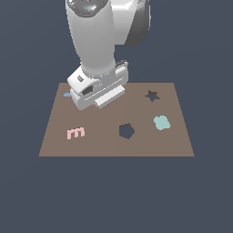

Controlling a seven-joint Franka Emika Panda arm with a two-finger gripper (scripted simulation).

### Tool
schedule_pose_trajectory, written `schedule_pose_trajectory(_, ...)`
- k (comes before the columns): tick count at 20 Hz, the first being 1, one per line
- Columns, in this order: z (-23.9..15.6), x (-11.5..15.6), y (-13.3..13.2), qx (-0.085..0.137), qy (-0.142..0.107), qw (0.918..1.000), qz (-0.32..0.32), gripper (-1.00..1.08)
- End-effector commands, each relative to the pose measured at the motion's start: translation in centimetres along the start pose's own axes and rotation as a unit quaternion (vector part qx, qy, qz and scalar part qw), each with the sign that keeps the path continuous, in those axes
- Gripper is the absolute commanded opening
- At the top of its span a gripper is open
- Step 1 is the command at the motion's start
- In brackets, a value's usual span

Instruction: Insert a designated object into the corresponding slot on a board.

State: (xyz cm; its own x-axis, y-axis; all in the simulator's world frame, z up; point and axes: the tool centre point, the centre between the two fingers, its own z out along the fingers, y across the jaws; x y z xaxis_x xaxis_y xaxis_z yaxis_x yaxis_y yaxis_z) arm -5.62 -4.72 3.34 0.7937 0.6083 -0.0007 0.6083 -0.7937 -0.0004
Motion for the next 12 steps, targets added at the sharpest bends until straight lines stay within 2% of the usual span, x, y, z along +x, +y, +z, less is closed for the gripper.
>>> schedule_pose_trajectory(1, 0.0, 0.6, 0.0, 0.000, 0.000, 1.0000, 0.001, -1.00)
schedule_pose_trajectory(6, -0.2, 2.6, 0.0, 0.000, 0.000, 1.0000, 0.006, -1.00)
schedule_pose_trajectory(12, -0.4, 6.3, 0.2, 0.000, 0.000, 0.9999, 0.015, -1.00)
